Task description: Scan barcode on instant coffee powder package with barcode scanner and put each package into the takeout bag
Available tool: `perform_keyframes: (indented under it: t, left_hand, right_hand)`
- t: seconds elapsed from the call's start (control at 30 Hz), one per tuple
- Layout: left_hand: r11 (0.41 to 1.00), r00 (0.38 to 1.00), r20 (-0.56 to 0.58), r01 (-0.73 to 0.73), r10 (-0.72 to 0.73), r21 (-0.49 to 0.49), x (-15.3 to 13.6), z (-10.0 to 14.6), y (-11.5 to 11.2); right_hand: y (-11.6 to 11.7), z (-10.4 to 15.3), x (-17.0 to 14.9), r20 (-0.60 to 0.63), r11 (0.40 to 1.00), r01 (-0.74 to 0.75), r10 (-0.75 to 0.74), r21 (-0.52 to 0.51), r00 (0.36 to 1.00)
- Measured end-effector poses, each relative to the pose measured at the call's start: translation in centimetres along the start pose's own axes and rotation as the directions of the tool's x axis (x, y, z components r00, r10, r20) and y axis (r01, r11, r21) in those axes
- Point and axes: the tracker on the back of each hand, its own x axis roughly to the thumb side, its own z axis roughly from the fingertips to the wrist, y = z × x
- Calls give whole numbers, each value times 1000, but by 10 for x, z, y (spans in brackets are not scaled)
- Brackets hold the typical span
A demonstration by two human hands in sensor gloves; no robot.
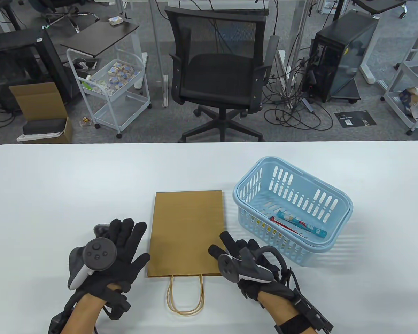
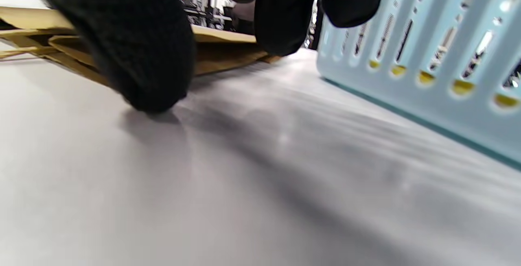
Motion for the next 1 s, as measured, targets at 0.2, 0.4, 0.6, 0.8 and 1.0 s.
perform_keyframes:
  t: [0.2, 0.4, 0.6, 0.8, 1.0]
  left_hand:
    - [1000, 1000, -10, -5, 5, 0, -1, 0, 1]
    - [999, 998, -64, 22, -19, 37, -4, 3, 15]
    - [996, 994, -85, 72, -67, 52, -3, 5, 23]
    - [1000, 996, -90, 14, -15, -15, -9, 2, 20]
    - [997, 996, -59, -58, 60, 43, -11, 4, 27]
  right_hand:
    - [-3, 1, 14, 86, 988, -25, 38, -151, 996]
    - [-19, 7, 12, 134, 927, 92, -45, -363, 990]
    - [-39, 20, -4, 124, 823, 224, -187, -523, 974]
    - [-46, 27, -24, 99, 714, 347, -366, -608, 925]
    - [-42, 30, -40, 71, 642, 449, -524, -622, 848]
